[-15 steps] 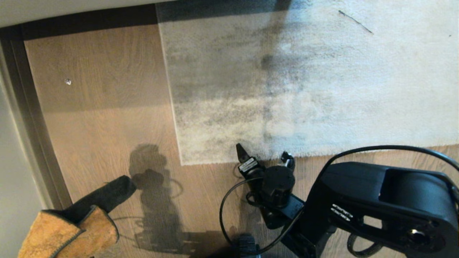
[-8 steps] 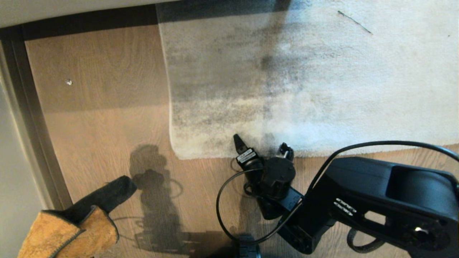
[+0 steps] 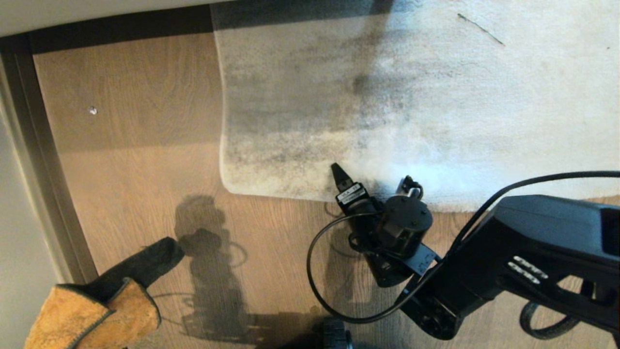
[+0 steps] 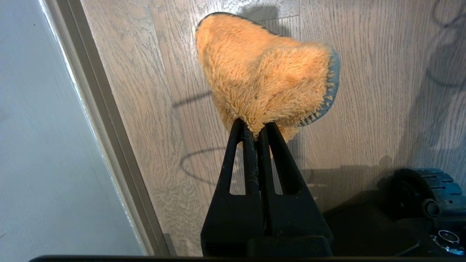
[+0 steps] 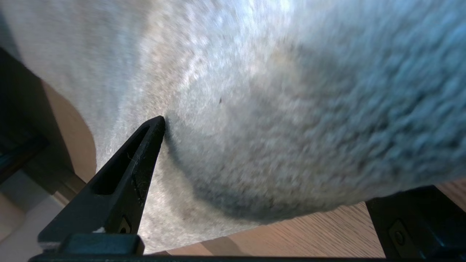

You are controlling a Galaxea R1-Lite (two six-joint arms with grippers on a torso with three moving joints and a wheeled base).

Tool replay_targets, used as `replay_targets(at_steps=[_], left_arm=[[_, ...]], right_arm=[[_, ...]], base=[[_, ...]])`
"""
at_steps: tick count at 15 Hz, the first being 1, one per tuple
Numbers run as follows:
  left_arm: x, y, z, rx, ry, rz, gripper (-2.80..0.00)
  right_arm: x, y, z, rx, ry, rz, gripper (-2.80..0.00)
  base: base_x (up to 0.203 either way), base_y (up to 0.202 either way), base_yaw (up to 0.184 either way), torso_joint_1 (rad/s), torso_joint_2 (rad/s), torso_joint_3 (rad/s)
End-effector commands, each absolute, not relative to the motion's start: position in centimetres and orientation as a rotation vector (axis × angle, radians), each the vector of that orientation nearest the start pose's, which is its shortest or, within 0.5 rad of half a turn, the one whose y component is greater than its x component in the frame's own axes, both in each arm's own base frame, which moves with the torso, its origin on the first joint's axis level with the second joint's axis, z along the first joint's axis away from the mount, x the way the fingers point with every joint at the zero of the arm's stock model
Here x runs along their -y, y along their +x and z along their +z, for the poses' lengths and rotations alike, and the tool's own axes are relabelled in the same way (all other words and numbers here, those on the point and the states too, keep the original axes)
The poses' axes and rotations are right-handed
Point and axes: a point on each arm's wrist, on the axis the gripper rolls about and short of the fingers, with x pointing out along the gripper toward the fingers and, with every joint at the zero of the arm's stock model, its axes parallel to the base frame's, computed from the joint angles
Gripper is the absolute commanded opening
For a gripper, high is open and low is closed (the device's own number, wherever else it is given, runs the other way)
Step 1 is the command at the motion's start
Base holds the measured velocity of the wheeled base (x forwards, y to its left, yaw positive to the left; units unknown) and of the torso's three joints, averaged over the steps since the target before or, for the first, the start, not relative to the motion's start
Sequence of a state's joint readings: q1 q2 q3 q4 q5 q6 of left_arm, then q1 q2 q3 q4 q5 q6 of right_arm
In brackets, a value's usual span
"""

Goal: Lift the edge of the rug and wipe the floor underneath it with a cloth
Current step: Lift up the carpet

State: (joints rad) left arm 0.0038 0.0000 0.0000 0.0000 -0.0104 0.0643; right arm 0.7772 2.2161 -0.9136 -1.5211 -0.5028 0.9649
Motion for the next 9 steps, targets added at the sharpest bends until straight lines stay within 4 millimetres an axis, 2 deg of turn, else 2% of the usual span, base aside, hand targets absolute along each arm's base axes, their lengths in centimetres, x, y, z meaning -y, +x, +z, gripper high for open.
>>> replay_targets(at_steps=[1, 3, 6, 9], left_arm=[[0.0, -2.3, 7.5, 0.0, 0.064, -0.006, -2.8], [0.0, -2.3, 7.5, 0.0, 0.064, -0.006, -2.8], [0.0, -2.3, 7.5, 0.0, 0.064, -0.006, -2.8], [0.0, -2.3, 7.5, 0.0, 0.064, -0.006, -2.8]], right_arm=[[-26.1, 28.2, 13.6, 0.091, 1.123, 0.366, 0.0], [-25.3, 27.8, 14.0, 0.097, 1.095, 0.358, 0.0], [-24.0, 27.4, 13.3, 0.071, 1.026, 0.33, 0.0], [-21.7, 28.2, 13.0, 0.081, 0.975, 0.269, 0.0]], base=[[0.0, 0.0, 0.0, 0.0, 0.0, 0.0], [0.0, 0.0, 0.0, 0.0, 0.0, 0.0], [0.0, 0.0, 0.0, 0.0, 0.0, 0.0], [0.0, 0.0, 0.0, 0.0, 0.0, 0.0]])
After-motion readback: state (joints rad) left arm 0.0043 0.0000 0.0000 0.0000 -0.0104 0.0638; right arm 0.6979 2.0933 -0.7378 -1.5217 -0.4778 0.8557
